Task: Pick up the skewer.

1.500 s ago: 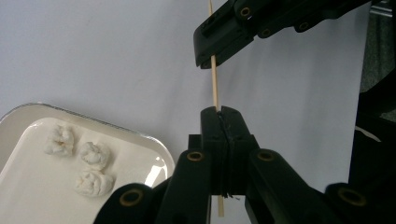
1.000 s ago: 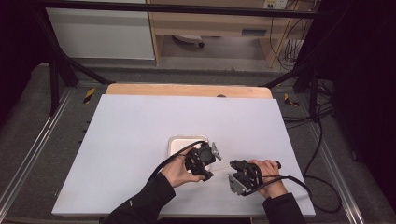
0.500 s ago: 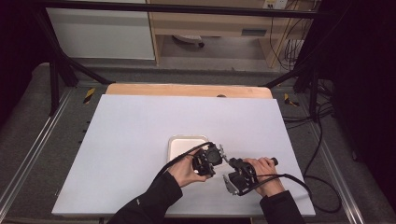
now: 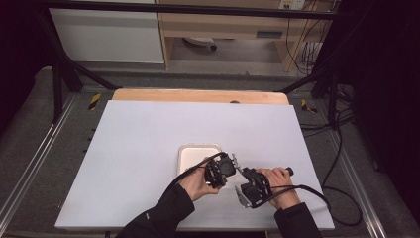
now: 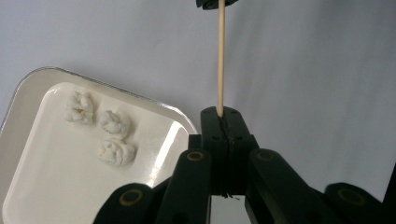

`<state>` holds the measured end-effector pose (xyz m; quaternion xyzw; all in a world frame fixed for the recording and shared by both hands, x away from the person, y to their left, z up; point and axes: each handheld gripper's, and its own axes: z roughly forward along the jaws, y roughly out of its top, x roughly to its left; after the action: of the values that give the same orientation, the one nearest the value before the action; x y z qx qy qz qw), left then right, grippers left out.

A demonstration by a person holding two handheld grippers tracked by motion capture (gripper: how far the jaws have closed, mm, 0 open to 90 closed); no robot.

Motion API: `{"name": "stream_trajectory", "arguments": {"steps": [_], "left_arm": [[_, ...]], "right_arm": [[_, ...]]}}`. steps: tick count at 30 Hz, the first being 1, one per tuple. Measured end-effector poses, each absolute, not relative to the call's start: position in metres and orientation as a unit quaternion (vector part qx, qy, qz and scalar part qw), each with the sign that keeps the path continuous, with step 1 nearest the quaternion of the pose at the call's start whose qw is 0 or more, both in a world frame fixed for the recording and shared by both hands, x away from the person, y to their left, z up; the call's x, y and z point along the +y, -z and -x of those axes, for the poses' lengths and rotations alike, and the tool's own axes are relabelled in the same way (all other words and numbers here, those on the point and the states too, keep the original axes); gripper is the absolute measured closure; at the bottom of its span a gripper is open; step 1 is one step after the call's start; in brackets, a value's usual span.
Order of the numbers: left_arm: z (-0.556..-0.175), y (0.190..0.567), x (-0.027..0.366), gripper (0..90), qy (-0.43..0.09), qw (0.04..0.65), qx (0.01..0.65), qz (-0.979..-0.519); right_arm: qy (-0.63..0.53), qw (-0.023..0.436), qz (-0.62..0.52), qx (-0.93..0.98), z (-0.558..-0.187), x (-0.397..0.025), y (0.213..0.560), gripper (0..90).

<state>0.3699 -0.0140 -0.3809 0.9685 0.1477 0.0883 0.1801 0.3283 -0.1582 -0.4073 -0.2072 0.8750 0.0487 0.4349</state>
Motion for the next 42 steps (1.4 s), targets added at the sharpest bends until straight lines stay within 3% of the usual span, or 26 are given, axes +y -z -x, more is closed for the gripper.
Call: {"name": "stream_trajectory", "arguments": {"steps": [9,18,31,42], "left_arm": [[-0.369,0.379,-0.010,89.2,-0.097,0.198,0.149,-0.964],[-0.371,0.377,0.004,89.2,-0.114,0.214,0.166,-0.956],[-0.371,0.377,0.045,89.1,-0.125,0.239,0.211,-0.940],[-0.365,0.379,0.099,89.1,-0.140,0.301,0.262,-0.906]], "right_arm": [[-0.055,0.447,0.201,0.870,-0.329,-0.158,0.403,85.5],[-0.124,0.442,0.115,0.881,-0.333,-0.169,0.386,50.4],[-0.262,0.337,-0.104,0.898,-0.344,-0.194,0.392,19.6],[-0.303,0.231,-0.246,0.891,-0.356,-0.200,0.411,3.5]]}}
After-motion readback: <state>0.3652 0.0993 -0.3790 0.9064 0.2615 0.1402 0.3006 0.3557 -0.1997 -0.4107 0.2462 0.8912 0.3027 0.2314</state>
